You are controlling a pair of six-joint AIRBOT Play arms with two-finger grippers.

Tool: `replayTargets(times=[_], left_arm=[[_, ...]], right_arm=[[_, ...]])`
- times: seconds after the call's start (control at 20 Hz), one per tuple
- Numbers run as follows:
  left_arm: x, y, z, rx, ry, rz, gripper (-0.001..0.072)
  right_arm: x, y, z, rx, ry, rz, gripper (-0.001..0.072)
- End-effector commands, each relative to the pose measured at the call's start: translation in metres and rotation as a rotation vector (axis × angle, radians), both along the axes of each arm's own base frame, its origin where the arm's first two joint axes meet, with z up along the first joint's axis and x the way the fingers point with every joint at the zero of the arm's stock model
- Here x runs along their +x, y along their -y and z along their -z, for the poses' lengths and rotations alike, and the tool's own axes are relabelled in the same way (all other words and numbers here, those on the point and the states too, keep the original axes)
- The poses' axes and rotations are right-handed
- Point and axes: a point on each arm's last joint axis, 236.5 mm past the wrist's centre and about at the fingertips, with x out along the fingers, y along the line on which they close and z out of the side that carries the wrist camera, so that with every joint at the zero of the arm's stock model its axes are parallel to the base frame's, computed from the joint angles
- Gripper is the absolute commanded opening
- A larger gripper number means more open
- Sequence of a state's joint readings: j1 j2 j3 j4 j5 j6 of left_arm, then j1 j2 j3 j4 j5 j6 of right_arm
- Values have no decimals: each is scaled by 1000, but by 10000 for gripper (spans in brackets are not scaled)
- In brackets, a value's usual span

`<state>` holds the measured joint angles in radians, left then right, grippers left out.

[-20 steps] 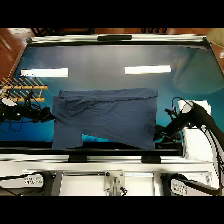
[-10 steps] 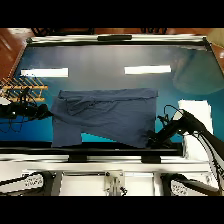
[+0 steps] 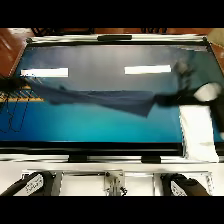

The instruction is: Fold the shirts.

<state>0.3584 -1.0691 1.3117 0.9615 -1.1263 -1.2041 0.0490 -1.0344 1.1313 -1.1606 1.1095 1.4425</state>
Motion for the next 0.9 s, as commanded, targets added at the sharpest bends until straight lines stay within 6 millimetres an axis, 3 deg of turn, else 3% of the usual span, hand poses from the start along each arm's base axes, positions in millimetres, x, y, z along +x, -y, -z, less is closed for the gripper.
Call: replayTargets(times=[0.0,0.05,0.1,0.15,0.25,0.35,0.45,0.55,0.75,0.85], left_arm=[[-75,20,-240,162,617,-77,39],[-114,29,-298,154,785,-120,39],[-159,38,-347,107,941,-166,39],[-199,47,-377,85,1048,-193,39],[-257,58,-396,105,1148,-228,38],[-281,60,-389,89,1130,-262,38],[-281,61,-373,94,1062,-265,38],[-258,58,-335,113,888,-244,39],[-192,43,-218,271,452,-93,39],[-151,29,-143,227,228,-53,39]], right_arm=[[-18,30,-264,-95,757,68,77],[-50,37,-330,-82,938,111,77],[-84,42,-380,-52,1077,144,77],[-122,45,-419,-21,1196,165,78],[-180,51,-457,13,1325,191,78],[-211,56,-465,55,1353,221,78],[-213,61,-452,42,1295,242,78],[-193,71,-417,-62,1152,259,78],[-131,117,-295,-336,643,327,78],[-96,134,-219,-441,374,328,78]])
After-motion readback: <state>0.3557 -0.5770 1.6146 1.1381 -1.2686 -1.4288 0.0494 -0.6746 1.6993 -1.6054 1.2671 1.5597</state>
